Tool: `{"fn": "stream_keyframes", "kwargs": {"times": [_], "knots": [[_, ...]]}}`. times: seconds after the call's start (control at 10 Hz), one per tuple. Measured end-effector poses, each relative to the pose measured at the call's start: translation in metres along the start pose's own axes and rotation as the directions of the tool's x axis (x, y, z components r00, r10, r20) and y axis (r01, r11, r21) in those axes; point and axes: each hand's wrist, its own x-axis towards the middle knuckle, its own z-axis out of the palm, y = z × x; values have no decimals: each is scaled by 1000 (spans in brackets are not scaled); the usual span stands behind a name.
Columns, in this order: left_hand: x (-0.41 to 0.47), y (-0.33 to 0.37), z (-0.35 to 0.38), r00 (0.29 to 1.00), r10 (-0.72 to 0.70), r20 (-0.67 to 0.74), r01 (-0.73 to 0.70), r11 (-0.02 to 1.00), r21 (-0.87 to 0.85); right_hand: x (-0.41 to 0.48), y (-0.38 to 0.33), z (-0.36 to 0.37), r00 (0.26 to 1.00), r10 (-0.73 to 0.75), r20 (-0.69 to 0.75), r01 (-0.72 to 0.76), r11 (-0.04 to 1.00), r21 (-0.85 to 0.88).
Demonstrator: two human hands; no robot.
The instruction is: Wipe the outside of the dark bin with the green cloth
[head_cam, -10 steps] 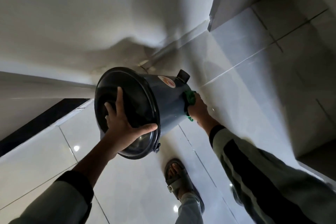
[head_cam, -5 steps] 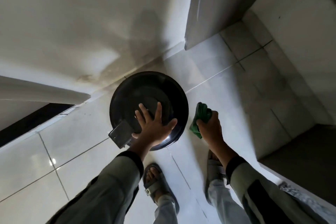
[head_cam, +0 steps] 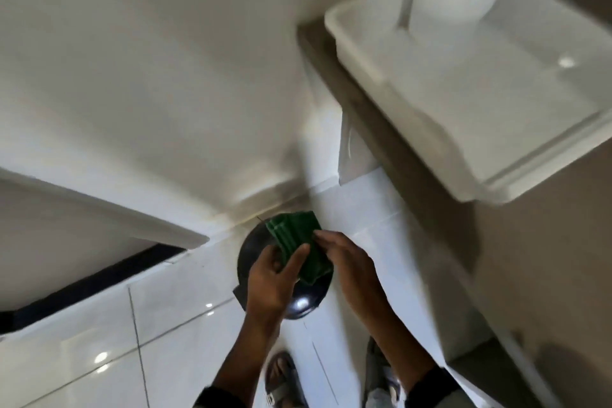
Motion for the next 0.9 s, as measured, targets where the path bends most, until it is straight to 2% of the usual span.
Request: {"fn": "stream_keyframes", "kwargs": {"times": [0.1,0.2,0.3,0.4,0.5,0.6,0.7,0.8,0.9], "knots": [[-49,63,-21,997,80,24,-76,987,-138,-42,-74,-20,945,-322,-48,301,920,-251],[-96,131,-24,986,113,123,-64,935,-349,-77,-145,-52,843,-529,-93,476,816,-328],[-97,169,3,966,245,86,-216,941,-260,-74,-179,-89,872,-463,-158,436,882,-179],[-101,217,58,912,410,1,-410,912,-33,-65,-209,-147,818,-525,-237,420,826,-376],[-89,239,110,852,522,31,-522,846,111,-35,-216,-197,861,-460,-219,283,789,-545],[-73,233,152,777,561,285,-608,553,569,-15,-206,-232,900,-397,-179,148,664,-733],[-65,222,165,813,412,411,-519,192,833,-11,-189,-249,959,-255,-127,-9,419,-908],[-69,216,159,780,385,493,-546,35,837,-16,-180,-249,972,-198,-129,-42,392,-919],[-71,219,133,735,440,516,-563,-28,826,-24,-190,-235,941,-289,-174,-31,439,-898]]}}
